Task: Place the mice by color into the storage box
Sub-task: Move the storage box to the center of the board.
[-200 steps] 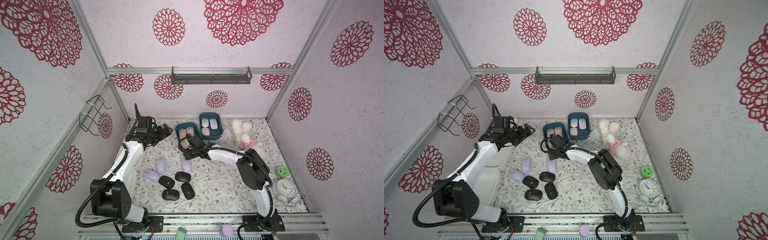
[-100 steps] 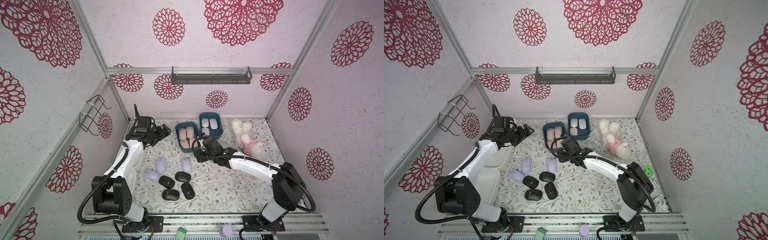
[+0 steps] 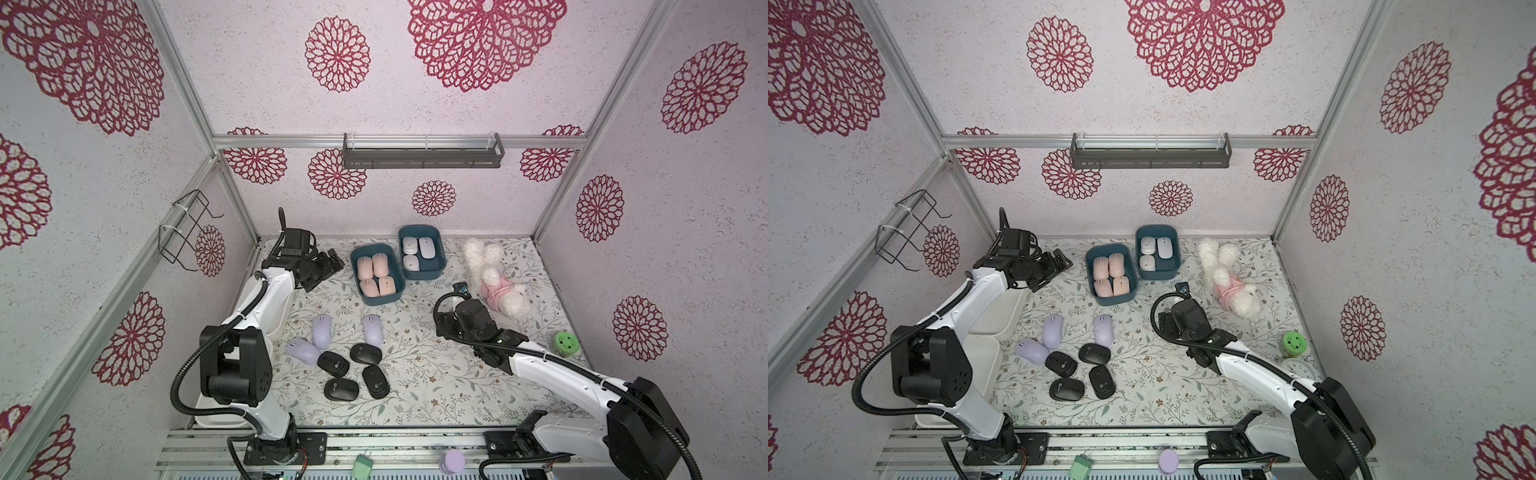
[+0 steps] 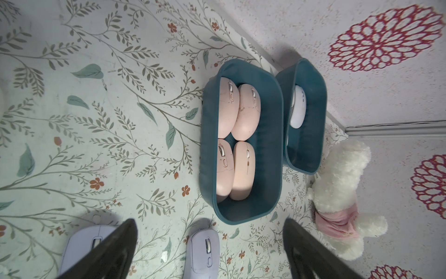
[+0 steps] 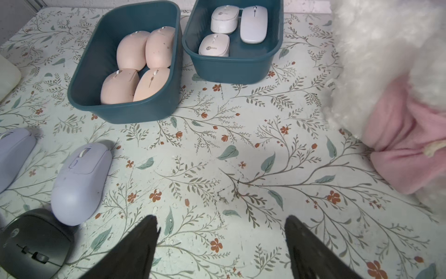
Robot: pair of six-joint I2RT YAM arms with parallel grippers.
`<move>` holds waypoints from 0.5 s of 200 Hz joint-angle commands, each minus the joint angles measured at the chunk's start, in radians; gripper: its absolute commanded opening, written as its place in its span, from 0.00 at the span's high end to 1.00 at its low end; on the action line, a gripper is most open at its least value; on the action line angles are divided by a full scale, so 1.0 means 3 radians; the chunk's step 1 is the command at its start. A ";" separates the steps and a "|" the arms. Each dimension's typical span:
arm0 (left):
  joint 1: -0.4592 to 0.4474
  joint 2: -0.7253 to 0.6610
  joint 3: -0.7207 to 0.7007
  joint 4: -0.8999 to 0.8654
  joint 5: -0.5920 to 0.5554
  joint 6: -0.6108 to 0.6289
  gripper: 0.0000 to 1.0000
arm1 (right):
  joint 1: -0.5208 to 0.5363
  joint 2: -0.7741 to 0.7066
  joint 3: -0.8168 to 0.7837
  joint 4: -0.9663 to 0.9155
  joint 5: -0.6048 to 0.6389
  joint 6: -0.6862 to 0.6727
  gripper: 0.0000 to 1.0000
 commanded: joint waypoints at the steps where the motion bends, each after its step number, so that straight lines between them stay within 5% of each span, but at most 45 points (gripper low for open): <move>1: -0.0106 0.0172 0.0229 -0.0225 -0.0131 0.0009 0.06 | -0.0053 -0.0051 -0.0063 0.0252 0.0161 -0.0014 0.20; 100: -0.0406 0.1193 0.0991 -0.0427 -0.0116 0.0029 0.27 | -0.0160 -0.0077 -0.0212 0.0419 0.0196 0.0046 0.33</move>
